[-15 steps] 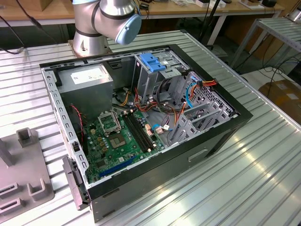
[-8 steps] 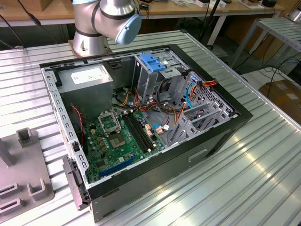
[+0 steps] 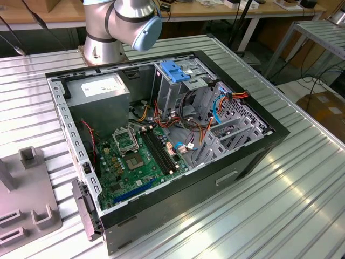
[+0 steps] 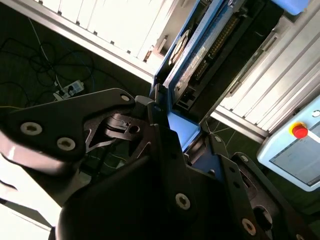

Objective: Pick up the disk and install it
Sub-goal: 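Pick up the disk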

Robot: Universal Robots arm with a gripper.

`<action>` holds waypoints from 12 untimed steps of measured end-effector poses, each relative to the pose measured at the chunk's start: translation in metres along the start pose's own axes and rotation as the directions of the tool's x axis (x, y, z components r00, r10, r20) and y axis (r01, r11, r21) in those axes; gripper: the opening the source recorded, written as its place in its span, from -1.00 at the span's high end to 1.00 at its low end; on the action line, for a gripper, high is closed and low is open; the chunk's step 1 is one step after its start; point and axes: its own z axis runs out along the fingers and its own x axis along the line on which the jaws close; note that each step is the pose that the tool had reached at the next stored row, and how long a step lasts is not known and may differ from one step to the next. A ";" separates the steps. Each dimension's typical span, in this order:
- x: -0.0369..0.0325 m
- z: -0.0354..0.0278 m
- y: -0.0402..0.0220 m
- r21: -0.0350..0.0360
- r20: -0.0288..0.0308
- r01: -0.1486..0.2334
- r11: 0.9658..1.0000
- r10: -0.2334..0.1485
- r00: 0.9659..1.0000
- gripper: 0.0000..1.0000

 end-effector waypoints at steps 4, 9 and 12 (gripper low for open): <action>-0.0003 -0.0068 0.0001 0.000 0.000 0.000 1.000 0.000 1.000 0.26; -0.0005 -0.0136 0.0003 0.000 0.000 0.000 1.000 0.000 1.000 0.26; -0.0007 -0.0184 0.0004 0.000 0.000 0.000 1.000 0.000 1.000 0.26</action>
